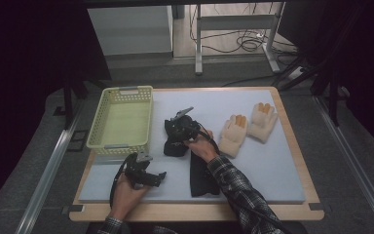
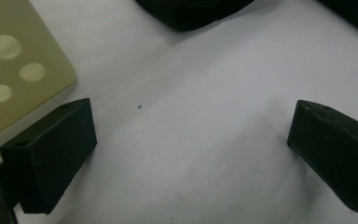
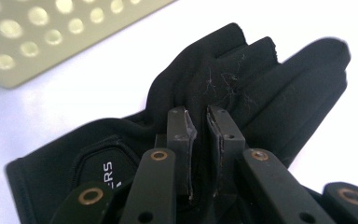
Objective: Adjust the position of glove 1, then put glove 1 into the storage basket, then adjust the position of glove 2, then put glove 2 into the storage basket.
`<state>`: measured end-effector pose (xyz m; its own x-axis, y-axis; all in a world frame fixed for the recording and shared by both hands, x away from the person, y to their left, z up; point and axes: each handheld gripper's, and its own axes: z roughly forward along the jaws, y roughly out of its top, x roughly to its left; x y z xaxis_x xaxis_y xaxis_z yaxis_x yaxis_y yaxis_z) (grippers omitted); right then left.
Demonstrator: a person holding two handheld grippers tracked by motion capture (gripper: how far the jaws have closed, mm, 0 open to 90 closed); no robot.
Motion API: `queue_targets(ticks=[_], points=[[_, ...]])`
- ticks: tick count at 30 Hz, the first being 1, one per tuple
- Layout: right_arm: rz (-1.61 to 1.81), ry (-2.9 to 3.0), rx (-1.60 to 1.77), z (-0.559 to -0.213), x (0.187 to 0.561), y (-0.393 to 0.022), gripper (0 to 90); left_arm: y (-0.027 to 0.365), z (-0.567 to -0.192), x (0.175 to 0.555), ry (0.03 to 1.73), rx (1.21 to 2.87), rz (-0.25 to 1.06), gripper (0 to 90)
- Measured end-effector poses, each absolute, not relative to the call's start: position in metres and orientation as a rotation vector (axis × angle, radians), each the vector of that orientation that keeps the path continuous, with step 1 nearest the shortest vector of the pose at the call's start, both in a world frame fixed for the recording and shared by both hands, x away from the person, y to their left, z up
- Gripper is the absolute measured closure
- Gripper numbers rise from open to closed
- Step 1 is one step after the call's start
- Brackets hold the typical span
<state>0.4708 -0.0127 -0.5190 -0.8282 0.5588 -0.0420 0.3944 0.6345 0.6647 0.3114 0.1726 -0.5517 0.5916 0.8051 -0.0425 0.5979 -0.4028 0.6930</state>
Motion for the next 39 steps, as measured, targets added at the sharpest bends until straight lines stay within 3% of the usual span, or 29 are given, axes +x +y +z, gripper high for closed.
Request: queue_targets(ticks=[23, 39], points=[[1.128, 2.553, 0.721, -0.445, 0.423, -0.053, 79.0, 0.173, -0.551, 0.311, 1.102, 2.147, 0.396, 1.1], [1.119, 2.556, 0.714, -0.434, 0.375, -0.089, 78.9, 0.172, -0.552, 0.311, 1.112, 2.132, 0.397, 1.1]])
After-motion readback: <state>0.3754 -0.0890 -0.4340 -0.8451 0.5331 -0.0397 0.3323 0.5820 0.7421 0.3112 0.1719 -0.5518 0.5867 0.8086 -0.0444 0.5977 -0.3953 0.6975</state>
